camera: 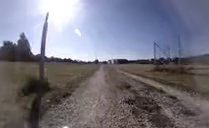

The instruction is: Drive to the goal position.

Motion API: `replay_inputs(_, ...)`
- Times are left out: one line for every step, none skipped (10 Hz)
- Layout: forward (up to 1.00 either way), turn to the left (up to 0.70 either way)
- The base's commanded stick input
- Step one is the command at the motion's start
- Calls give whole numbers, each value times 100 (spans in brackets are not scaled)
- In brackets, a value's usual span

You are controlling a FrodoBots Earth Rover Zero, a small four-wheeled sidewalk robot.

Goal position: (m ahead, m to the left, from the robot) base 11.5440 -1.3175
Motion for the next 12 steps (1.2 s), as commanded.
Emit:
replay_inputs(50, 0)
replay_inputs(50, 0)
replay_inputs(50, 0)
replay_inputs(50, 0)
replay_inputs(50, 0)
replay_inputs(50, 0)
replay_inputs(50, 0)
replay_inputs(50, 0)
replay_inputs(50, 0)
replay_inputs(50, 0)
replay_inputs(50, 0)
replay_inputs(50, 0)
